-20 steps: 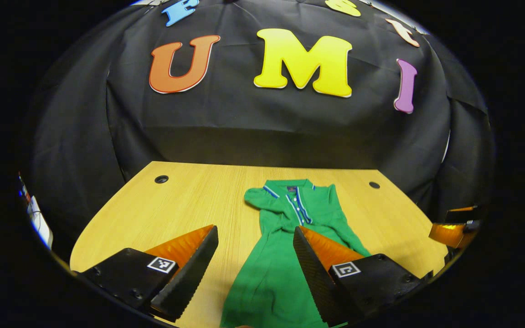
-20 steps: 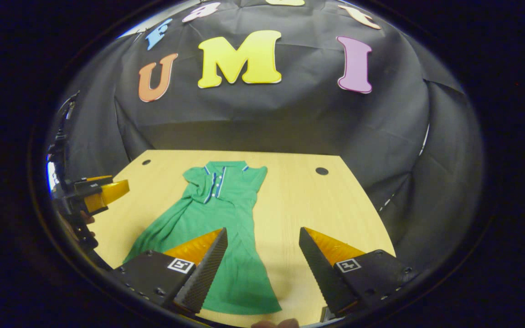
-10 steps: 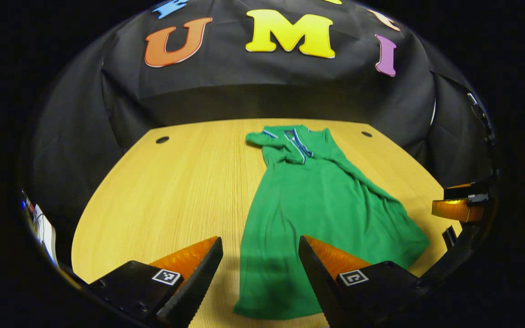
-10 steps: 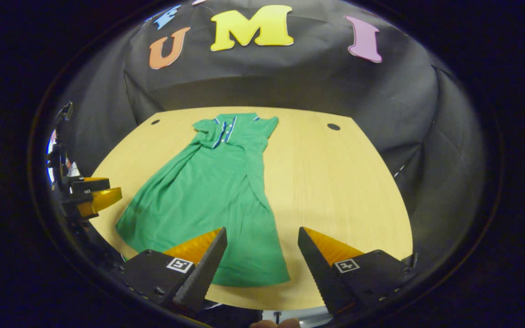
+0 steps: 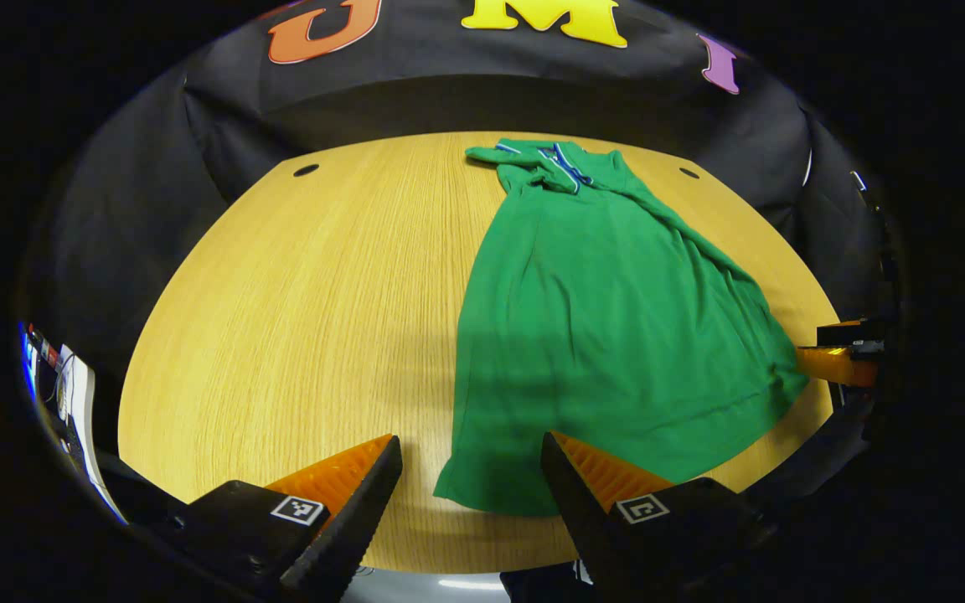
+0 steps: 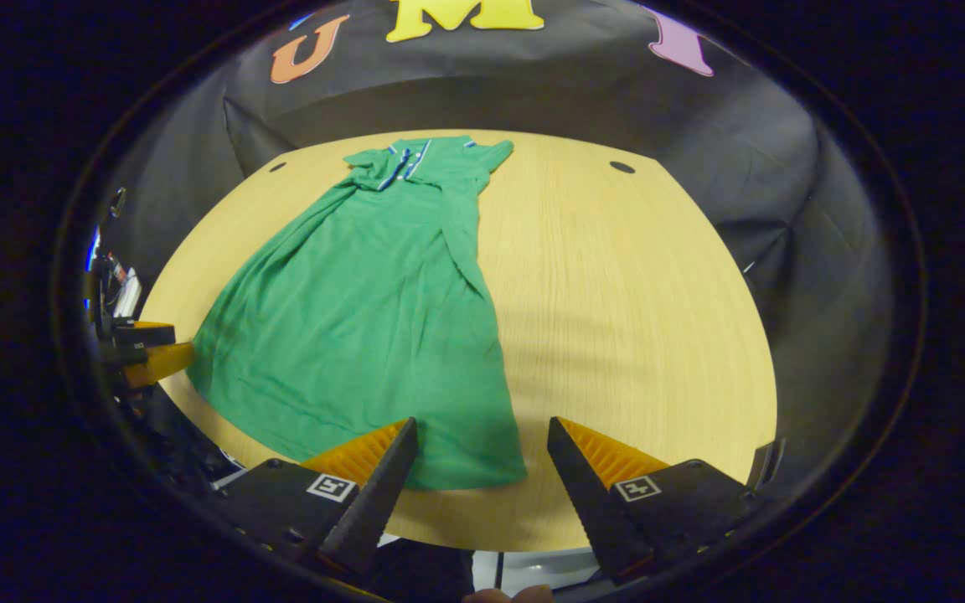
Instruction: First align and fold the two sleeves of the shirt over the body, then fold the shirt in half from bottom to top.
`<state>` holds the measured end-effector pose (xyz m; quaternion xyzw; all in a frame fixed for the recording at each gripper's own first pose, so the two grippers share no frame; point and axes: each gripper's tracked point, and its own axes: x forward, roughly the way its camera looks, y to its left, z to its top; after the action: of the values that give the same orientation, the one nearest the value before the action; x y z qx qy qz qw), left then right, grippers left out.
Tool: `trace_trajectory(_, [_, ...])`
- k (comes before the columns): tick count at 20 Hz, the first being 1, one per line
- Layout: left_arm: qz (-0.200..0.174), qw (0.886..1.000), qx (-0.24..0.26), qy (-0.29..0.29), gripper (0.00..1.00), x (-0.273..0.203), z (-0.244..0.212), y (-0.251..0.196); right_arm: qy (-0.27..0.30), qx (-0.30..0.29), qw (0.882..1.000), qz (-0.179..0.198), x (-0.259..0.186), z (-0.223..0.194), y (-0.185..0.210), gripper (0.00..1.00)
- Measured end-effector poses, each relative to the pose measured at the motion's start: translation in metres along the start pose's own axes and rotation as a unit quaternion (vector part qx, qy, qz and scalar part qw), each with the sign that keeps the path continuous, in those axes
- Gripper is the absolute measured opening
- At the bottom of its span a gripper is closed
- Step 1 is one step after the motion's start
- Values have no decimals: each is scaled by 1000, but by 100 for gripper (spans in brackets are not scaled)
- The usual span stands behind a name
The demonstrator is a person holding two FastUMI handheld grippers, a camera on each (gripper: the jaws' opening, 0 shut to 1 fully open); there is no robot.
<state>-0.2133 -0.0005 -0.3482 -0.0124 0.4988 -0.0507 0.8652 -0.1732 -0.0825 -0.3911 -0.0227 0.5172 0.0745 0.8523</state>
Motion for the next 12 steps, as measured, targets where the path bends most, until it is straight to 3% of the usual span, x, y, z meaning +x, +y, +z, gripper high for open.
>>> trace_trajectory(11, [6,998,-23,61,100,-15,-24,0,52,4,999,13,20,-16,1,97])
trace_trajectory(12, [9,997,-32,63,100,-19,-22,2,59,3,998,15,19,-18,3,92])
